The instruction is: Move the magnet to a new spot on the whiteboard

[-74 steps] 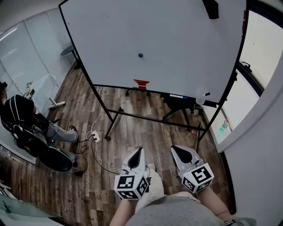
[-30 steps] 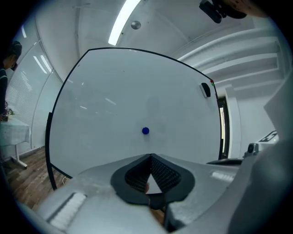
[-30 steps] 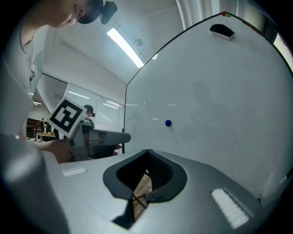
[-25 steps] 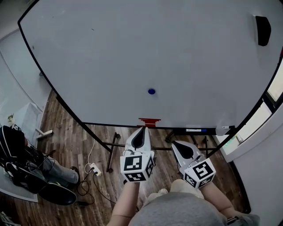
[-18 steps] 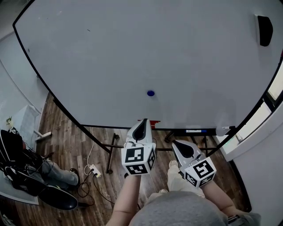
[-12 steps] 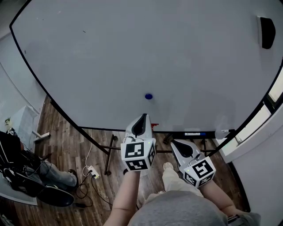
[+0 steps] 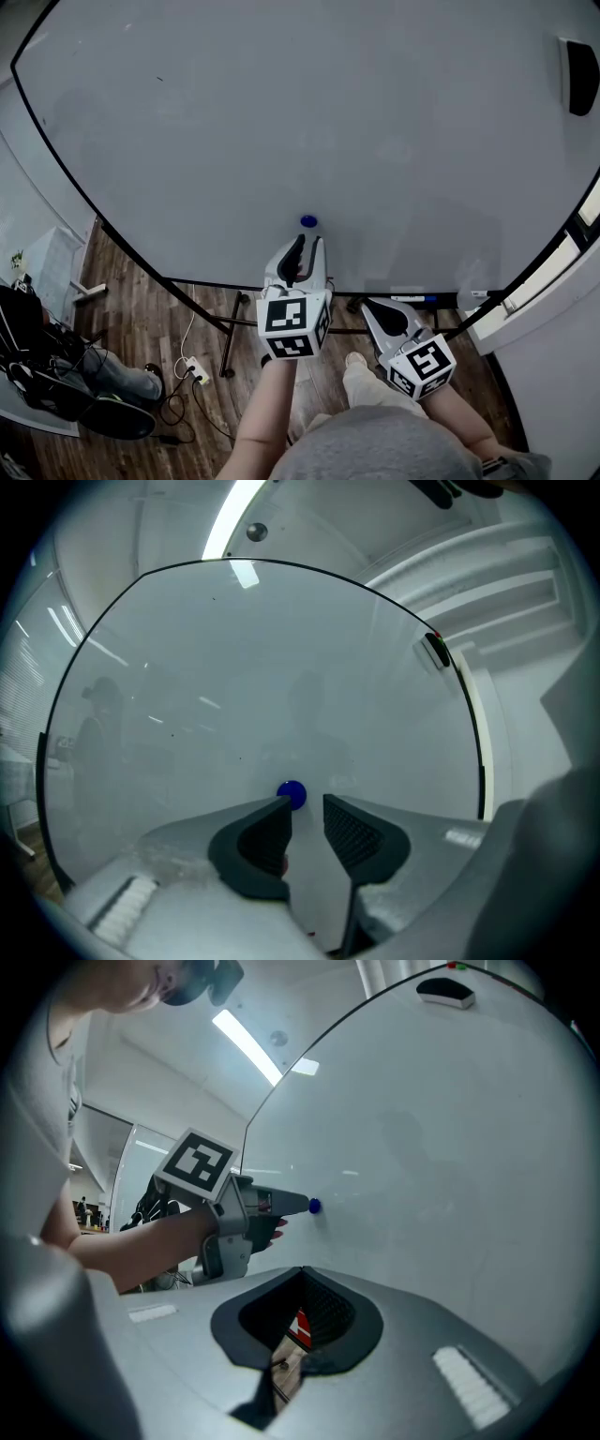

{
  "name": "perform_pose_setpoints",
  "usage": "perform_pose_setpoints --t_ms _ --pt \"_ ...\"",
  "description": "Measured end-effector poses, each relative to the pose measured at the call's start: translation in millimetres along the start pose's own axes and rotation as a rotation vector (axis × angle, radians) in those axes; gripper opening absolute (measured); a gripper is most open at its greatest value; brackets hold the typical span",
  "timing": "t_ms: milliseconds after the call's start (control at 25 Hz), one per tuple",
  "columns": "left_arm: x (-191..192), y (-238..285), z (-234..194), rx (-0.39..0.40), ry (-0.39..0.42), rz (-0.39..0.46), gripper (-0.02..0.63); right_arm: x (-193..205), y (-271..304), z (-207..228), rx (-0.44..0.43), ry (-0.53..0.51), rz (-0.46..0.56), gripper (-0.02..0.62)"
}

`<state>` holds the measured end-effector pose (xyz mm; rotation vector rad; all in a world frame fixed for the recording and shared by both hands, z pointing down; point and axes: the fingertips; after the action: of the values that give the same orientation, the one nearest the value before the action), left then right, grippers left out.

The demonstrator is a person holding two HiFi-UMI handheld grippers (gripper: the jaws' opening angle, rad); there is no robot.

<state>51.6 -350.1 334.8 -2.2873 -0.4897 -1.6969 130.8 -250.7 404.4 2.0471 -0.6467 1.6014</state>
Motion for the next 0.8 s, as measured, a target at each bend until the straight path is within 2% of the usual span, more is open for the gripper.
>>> perform_pose_setpoints --t_ms 240,600,800 --pt "-4 19 -8 -0.028 0.002 0.008 0.143 5 9 12 -0.003 0.008 -0.005 -0.002" --pt "-6 33 -15 -0.072 0.005 0.023 0.144 12 16 24 -0.001 0.019 -0.010 -0.002" --pt "-8 34 -16 -0.090 0.031 0.039 0.144 11 19 26 0.000 0.024 -0.005 -0.002"
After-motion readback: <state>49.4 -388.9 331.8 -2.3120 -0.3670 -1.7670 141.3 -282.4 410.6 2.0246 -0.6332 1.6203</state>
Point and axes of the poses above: the fingertips, and each gripper's own axes: y forward along the fingers, z to its right, x out of its underside, and after that the axes turned 14 degrees about -y, right-handed
